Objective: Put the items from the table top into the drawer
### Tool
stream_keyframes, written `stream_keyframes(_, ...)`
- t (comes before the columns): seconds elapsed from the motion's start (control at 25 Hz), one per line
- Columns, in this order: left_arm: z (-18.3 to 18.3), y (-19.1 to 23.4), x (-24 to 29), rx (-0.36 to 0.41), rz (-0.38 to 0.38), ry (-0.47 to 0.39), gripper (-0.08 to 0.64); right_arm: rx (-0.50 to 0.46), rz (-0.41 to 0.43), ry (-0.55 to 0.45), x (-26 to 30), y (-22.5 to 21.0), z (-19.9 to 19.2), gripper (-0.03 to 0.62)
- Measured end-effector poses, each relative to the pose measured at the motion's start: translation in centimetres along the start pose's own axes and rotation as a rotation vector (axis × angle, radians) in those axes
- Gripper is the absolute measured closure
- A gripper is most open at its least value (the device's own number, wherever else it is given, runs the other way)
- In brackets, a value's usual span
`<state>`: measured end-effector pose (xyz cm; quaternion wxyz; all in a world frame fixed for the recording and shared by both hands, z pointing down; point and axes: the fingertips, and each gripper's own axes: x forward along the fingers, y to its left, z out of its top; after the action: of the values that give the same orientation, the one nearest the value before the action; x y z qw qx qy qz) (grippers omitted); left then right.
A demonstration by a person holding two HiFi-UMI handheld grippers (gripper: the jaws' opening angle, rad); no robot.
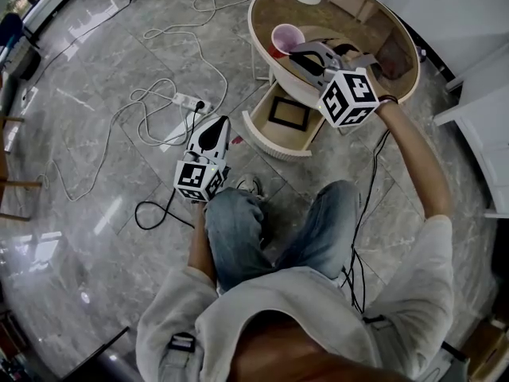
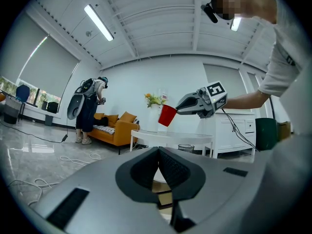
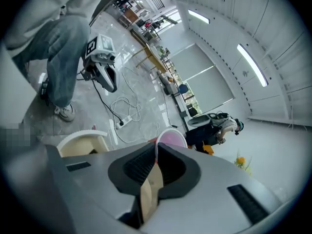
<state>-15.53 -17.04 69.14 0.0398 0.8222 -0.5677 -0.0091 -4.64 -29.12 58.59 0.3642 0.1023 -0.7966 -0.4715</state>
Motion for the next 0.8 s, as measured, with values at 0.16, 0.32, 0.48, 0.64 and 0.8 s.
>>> stream_keyframes(0.16,0.2,0.0,0.1,0.001,-0.001,-0.001,0.545,-0.029,0.033,-0.104,-0.4,2.5,4.6,0.555)
stream_keyframes(0.32,0.1,0.1,0.0,0.002,0.0,0.003,0.545,-0.026,0.093,-0.164,0.2,6.1,7.2,0.555)
stream_keyframes(0.48,-0.1,0.3,0.0,0.001,0.003,0.004,0.545,-0.015,0.16,-0.164,1.9,10.6,7.1,0.555)
stream_keyframes(0.64,-0.4,0.4,0.0,-0.001,0.005,0.005,0.545,0.011,0.244,-0.129,3.7,15.7,5.1,0.555)
stream_keyframes(0.8,-0.8,0.8,-0.1,-0.013,0.009,0.011,0.545,0.038,0.323,-0.033,5.6,20.2,1.6,0.555)
